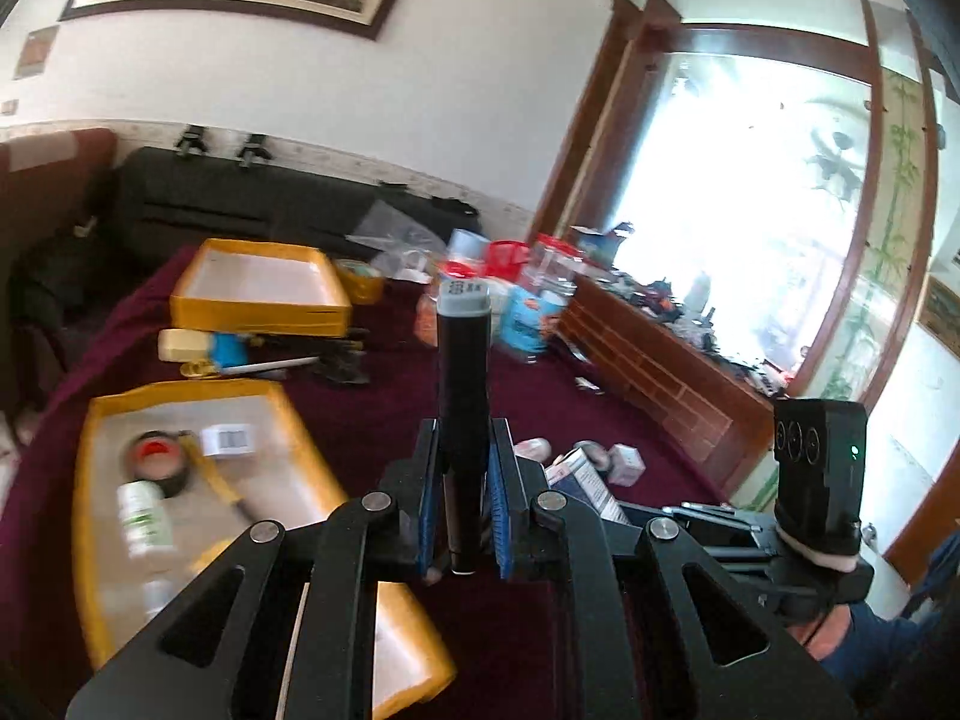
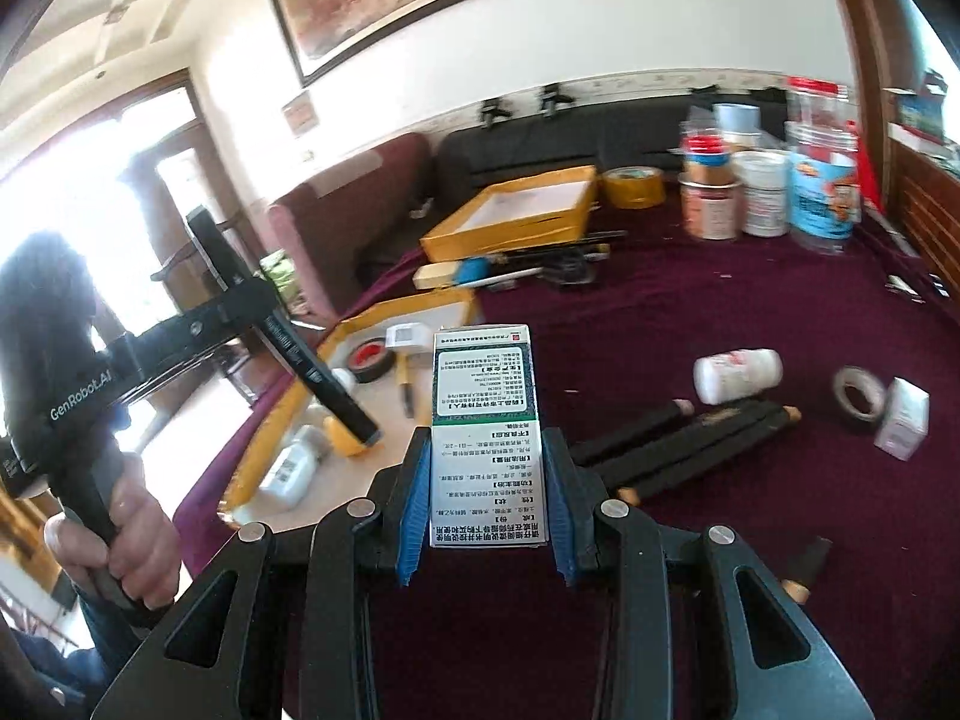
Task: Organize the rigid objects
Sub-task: 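Carry marker and box into the white tray and open both grippers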
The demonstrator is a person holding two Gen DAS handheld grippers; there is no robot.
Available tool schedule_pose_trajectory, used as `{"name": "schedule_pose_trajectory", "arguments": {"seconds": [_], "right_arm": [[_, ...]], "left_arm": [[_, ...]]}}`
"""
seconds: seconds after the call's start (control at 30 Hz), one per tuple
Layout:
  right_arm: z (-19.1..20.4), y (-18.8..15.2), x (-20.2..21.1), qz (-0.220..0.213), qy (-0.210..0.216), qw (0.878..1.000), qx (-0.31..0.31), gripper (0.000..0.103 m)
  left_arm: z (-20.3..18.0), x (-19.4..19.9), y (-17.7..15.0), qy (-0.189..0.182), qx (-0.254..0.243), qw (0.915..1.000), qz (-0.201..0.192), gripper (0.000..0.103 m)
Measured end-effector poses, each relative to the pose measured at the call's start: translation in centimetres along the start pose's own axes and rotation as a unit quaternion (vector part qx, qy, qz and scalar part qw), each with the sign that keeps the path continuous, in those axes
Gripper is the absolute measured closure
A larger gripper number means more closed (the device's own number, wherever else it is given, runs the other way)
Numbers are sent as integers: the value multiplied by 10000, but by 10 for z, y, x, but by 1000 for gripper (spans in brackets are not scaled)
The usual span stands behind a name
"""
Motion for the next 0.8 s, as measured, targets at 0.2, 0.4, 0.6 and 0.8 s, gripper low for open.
{"name": "schedule_pose_trajectory", "arguments": {"seconds": [0.2, 0.4, 0.6, 0.8], "right_arm": [[38, -6, -29, 206, 421, 9985, 285, 72], [63, -14, -69, 482, 595, 9963, 399, 72], [71, -23, -100, 666, 428, 9958, 458, 72], [74, -33, -117, 850, 213, 9946, 563, 72]], "left_arm": [[31, 26, -17, 425, 181, 9986, 262, 90], [53, 24, -43, 533, 485, 9952, 669, 90], [62, 18, -53, 560, 594, 9927, 886, 90], [74, -2, -61, 610, 681, 9893, 1138, 90]]}}
Point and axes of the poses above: each gripper's, at about its wrist camera, not at the fingertips, and x roughly against the way its jaws point, z to its left, y to its top, the point moved 1 cm from there along -x, roughly the way its jaws point, and after that the axes turned 6 degrees about -x, right-handed, at the moved point
